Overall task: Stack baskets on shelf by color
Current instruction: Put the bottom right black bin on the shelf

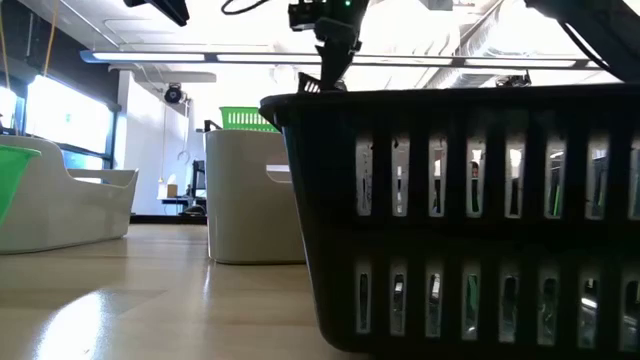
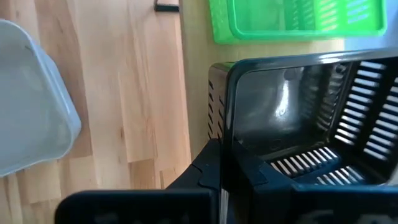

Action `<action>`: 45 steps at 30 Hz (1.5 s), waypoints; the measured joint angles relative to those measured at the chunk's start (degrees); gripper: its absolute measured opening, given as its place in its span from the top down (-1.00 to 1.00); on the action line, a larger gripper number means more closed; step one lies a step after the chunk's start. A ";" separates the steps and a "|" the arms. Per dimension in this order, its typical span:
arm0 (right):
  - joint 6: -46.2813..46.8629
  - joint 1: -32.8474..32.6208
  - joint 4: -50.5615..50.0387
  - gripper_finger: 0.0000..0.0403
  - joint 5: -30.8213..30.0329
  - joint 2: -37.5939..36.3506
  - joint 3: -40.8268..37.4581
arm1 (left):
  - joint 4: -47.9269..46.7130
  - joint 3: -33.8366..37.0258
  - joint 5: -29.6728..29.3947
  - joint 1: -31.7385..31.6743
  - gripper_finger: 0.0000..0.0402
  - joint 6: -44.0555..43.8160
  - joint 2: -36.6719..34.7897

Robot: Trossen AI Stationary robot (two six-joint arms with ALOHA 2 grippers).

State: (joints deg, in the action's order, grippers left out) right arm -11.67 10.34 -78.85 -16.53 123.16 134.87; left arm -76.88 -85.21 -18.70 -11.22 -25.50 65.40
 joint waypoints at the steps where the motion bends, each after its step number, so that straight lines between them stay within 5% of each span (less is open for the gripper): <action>1: 0.31 0.20 -0.06 1.00 0.01 0.06 0.00 | 0.00 0.00 0.01 0.00 0.68 -0.02 -0.02; 31: -0.38 2.91 -0.78 1.00 3.58 1.39 -0.05 | 0.04 0.00 0.02 0.00 0.68 -1.33 0.00; 45: -0.37 2.92 1.23 0.63 3.26 1.59 -0.05 | 0.02 0.00 0.04 0.00 0.68 -1.33 0.00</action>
State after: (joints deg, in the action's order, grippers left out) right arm -12.04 13.26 -77.62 -13.28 124.75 134.82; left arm -76.86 -85.21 -18.66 -11.22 -26.83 65.41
